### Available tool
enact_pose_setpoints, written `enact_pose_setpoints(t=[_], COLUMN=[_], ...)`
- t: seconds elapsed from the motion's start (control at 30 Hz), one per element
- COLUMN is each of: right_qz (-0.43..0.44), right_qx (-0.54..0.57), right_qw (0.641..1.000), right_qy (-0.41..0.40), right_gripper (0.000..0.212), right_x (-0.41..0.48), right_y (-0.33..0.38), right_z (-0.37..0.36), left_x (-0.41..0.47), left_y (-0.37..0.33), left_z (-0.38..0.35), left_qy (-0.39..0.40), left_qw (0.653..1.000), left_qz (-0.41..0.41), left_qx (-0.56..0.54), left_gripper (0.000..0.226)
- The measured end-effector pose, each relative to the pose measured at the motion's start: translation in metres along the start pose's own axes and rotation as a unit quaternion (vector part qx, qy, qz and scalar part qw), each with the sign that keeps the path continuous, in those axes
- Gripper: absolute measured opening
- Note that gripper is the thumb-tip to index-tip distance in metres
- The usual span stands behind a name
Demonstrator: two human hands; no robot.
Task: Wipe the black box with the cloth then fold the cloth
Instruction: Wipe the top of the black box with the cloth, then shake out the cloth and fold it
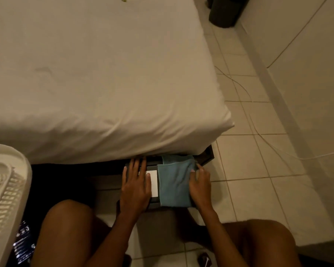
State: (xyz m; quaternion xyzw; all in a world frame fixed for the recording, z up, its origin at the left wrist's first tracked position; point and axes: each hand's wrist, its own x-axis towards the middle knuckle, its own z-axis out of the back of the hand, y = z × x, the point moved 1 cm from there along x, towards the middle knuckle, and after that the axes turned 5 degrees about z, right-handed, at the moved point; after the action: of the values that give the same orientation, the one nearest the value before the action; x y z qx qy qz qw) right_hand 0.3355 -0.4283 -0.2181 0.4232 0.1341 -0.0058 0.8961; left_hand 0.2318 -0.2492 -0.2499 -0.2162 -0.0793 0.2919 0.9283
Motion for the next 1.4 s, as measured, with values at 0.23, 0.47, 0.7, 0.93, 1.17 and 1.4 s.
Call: enact_pose_setpoints(t=[0.23, 0.47, 0.7, 0.93, 1.17, 1.4], right_qz=[-0.172, -0.230, -0.289, -0.167, 0.040, 0.257], right_qx=[0.120, 0.177, 0.155, 0.257, 0.164, 0.020], right_qw=[0.970, 0.943, 0.930, 0.938, 0.968, 0.940], right_qy=[0.121, 0.162, 0.169, 0.164, 0.184, 0.221], right_gripper=[0.072, 0.040, 0.035, 0.020, 0.036, 0.032], right_x=[0.056, 0.053, 0.060, 0.048, 0.011, -0.029], right_y=[-0.050, -0.026, -0.014, 0.050, 0.135, 0.201], right_z=[-0.018, 0.003, 0.035, 0.072, 0.111, 0.152], left_x=[0.005, 0.015, 0.022, 0.018, 0.016, 0.047], left_y=[-0.012, -0.038, -0.047, -0.060, -0.069, -0.098], left_z=[0.004, 0.010, 0.014, 0.031, 0.068, 0.157], left_qy=[0.032, 0.100, 0.155, 0.191, 0.197, 0.180], left_qw=[0.999, 0.995, 0.985, 0.975, 0.954, 0.921], left_qz=[0.020, -0.008, 0.022, 0.042, 0.067, 0.020], left_qx=[0.012, -0.007, -0.070, -0.105, -0.216, -0.345], left_gripper=[0.062, 0.082, 0.072, 0.078, 0.070, 0.084])
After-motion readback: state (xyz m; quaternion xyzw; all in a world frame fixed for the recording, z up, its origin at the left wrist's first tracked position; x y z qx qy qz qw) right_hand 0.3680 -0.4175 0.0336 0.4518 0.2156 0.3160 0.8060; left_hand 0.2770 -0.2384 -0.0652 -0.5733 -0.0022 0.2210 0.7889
